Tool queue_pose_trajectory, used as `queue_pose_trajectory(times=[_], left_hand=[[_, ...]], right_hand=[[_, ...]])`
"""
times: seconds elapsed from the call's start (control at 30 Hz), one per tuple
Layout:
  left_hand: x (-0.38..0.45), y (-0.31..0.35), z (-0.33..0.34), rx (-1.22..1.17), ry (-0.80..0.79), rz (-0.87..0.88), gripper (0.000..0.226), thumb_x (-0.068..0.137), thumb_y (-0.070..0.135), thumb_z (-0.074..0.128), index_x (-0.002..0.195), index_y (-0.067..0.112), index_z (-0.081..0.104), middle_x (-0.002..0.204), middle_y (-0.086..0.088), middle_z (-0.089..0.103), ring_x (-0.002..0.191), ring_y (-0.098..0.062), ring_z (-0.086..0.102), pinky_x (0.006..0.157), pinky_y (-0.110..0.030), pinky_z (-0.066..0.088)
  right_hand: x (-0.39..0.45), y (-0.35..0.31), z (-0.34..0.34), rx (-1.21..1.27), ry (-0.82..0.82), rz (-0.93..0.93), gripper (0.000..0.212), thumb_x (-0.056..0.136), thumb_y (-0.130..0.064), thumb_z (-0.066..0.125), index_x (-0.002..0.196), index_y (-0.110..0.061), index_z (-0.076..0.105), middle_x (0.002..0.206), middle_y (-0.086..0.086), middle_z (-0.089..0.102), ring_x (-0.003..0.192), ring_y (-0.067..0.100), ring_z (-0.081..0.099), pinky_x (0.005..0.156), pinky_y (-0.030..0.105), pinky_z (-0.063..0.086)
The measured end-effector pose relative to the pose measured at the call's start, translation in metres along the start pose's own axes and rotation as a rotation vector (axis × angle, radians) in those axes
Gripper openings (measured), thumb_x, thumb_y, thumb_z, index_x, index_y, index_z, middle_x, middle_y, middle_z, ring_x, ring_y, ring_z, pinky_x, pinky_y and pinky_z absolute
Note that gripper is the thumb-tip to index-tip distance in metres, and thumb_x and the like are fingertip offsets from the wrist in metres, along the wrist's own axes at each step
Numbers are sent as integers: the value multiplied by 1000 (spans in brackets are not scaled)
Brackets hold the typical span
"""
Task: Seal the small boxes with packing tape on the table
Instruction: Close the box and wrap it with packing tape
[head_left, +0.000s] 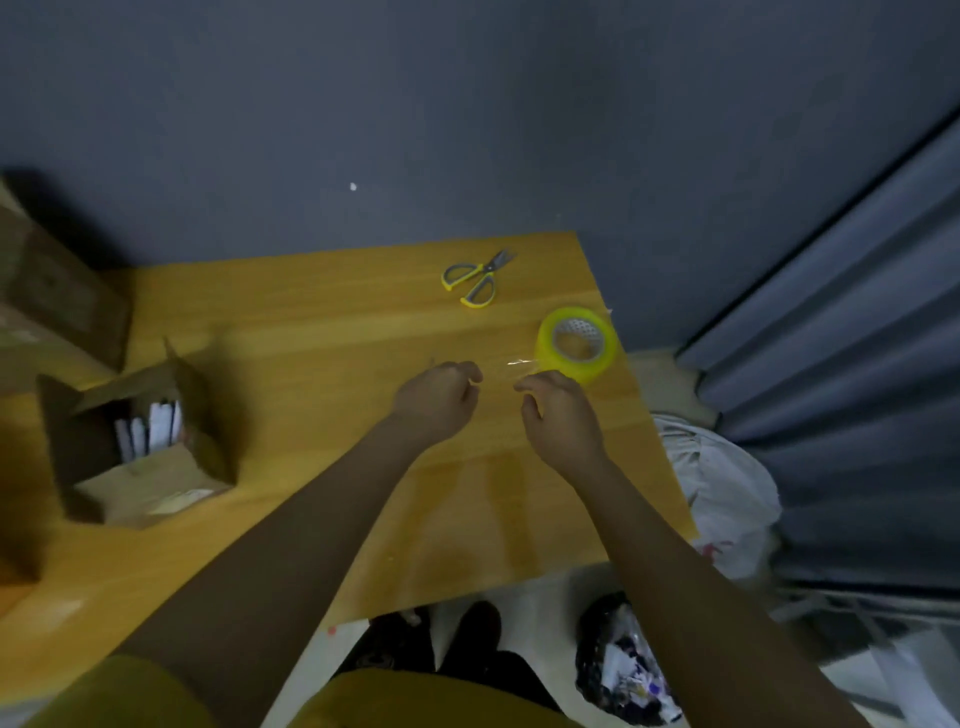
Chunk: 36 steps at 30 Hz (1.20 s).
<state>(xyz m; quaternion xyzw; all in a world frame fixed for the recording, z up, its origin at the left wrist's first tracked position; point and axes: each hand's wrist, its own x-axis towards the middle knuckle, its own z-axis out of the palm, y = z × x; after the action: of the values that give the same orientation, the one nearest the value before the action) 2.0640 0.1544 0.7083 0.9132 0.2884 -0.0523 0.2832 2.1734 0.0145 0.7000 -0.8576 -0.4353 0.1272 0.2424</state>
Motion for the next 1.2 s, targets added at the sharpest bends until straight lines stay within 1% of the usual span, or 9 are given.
queue_pose_trajectory(times=[0.23, 0.4, 0.5, 0.63, 0.77, 0.87, 0.97, 1.0, 1.2], left_hand=[[-59, -105, -46, 41, 205, -261, 32, 101, 20, 42, 129, 13, 55, 120, -11, 59, 101, -29, 58, 77, -39, 52], [-109, -212, -109, 122, 443, -556, 30, 96, 19, 46, 121, 9, 60, 122, -19, 54, 117, -38, 44, 91, -45, 42], [-115, -268, -134, 178, 270, -655, 44, 91, 24, 53, 133, 12, 50, 139, -15, 42, 133, -34, 31, 107, -47, 28], [-105, -329, -141, 386, -99, -631, 65, 91, 33, 57, 146, 14, 29, 154, -7, 22, 145, -26, 12, 116, -54, 6], [-97, -366, -139, 547, -238, -590, 40, 97, 35, 47, 136, 22, 47, 149, -5, 36, 145, -27, 14, 114, -58, -6], [-99, -379, -136, 567, -209, -494, 25, 100, 30, 43, 117, 24, 60, 127, 0, 57, 140, -27, 24, 114, -57, -4], [-103, -390, -131, 531, -53, -432, 22, 99, 26, 45, 105, 25, 66, 107, 6, 67, 132, -23, 37, 115, -56, -2], [-105, -392, -129, 520, -25, -427, 21, 98, 26, 46, 104, 25, 66, 104, 7, 68, 131, -22, 39, 115, -56, -1], [-107, -394, -127, 500, 1, -411, 22, 98, 28, 47, 111, 22, 64, 108, 5, 68, 133, -24, 37, 115, -57, -6]], right_hand=[[25, -108, 67, 45, -179, -282, 27, 94, -4, 48, 115, -6, 65, 111, 12, 59, 111, 31, 52, 87, 35, 42], [53, -227, 127, 135, -239, -462, 28, 97, -10, 45, 118, -10, 64, 113, 8, 59, 111, 25, 52, 88, 37, 47], [71, -288, 168, 128, -264, -501, 29, 97, -9, 45, 120, -9, 63, 114, 9, 58, 109, 25, 53, 84, 33, 46], [97, -334, 228, -147, -283, -619, 37, 89, -5, 54, 126, -7, 59, 124, 10, 56, 124, 28, 42, 106, 42, 34], [111, -365, 269, -618, -432, -687, 33, 95, -23, 51, 127, -14, 50, 131, 4, 50, 128, 25, 34, 106, 41, 22], [118, -367, 285, -578, -387, -681, 28, 93, -15, 56, 120, -12, 59, 120, 8, 60, 117, 27, 48, 93, 37, 38], [124, -354, 294, -315, -161, -742, 26, 55, 0, 87, 73, -11, 71, 63, 4, 64, 66, 23, 62, 52, 22, 44], [125, -351, 295, -258, -153, -736, 27, 51, 1, 88, 69, -12, 72, 58, 3, 63, 60, 21, 62, 45, 19, 43], [124, -340, 298, -53, -153, -670, 24, 68, -9, 86, 89, -6, 74, 86, 8, 72, 83, 25, 68, 66, 25, 51]])
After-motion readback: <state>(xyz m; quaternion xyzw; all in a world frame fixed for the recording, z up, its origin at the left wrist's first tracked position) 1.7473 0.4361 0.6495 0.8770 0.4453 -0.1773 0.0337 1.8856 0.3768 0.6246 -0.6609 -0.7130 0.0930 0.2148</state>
